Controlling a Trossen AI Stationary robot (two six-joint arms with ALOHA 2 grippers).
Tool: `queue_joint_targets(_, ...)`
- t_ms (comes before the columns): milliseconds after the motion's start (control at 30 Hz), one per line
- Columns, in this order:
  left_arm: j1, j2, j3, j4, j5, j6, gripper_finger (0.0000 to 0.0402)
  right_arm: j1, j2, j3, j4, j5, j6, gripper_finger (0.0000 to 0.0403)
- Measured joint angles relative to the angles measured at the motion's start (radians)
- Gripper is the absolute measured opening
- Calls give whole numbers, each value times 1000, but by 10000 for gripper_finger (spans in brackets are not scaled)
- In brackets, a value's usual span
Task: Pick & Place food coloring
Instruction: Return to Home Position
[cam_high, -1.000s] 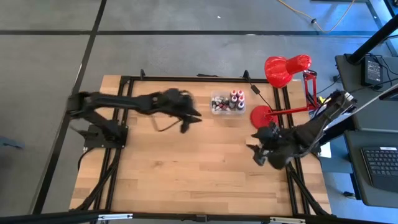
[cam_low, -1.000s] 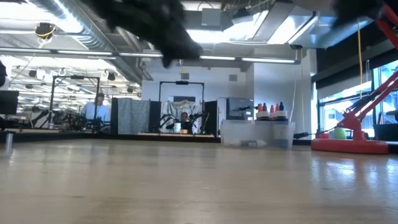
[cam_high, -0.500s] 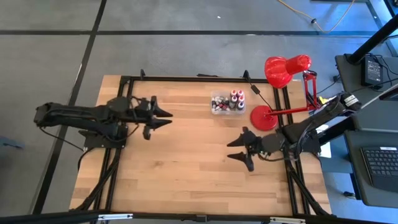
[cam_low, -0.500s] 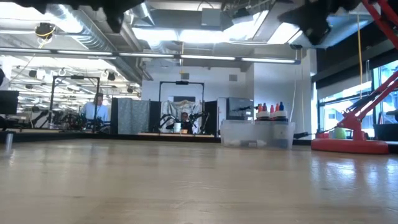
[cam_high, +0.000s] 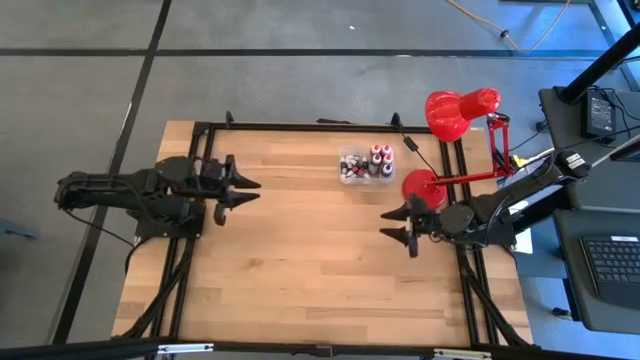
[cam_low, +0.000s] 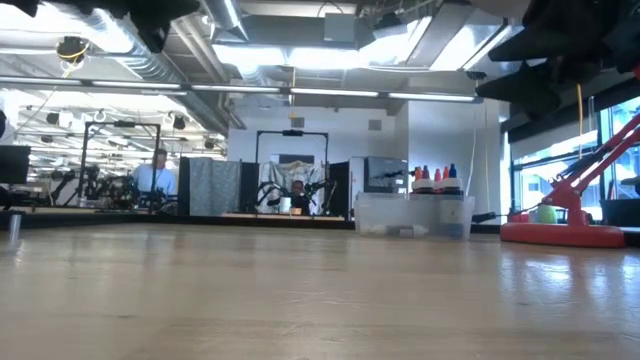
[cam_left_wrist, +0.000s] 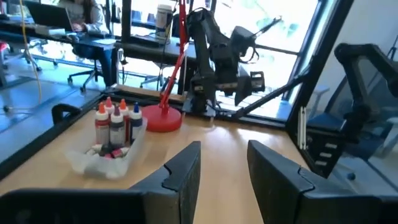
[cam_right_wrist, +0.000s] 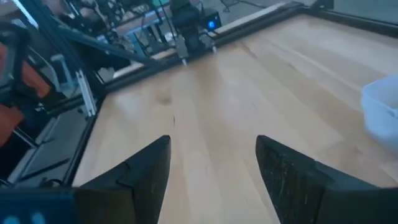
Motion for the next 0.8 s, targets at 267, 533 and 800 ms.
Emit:
queue_joint_targets(267,15,-152,-77,16,-5,50,127,-35,-88,-79,4,2,8,239)
queue_joint_targets(533,48,-332,-304,128,31,-75,129,-83,-175,-143,9,7,11,239)
queue_joint_targets(800,85,-471,-439,226,50,-117,128,-106,-275,-200,19,28,40,239)
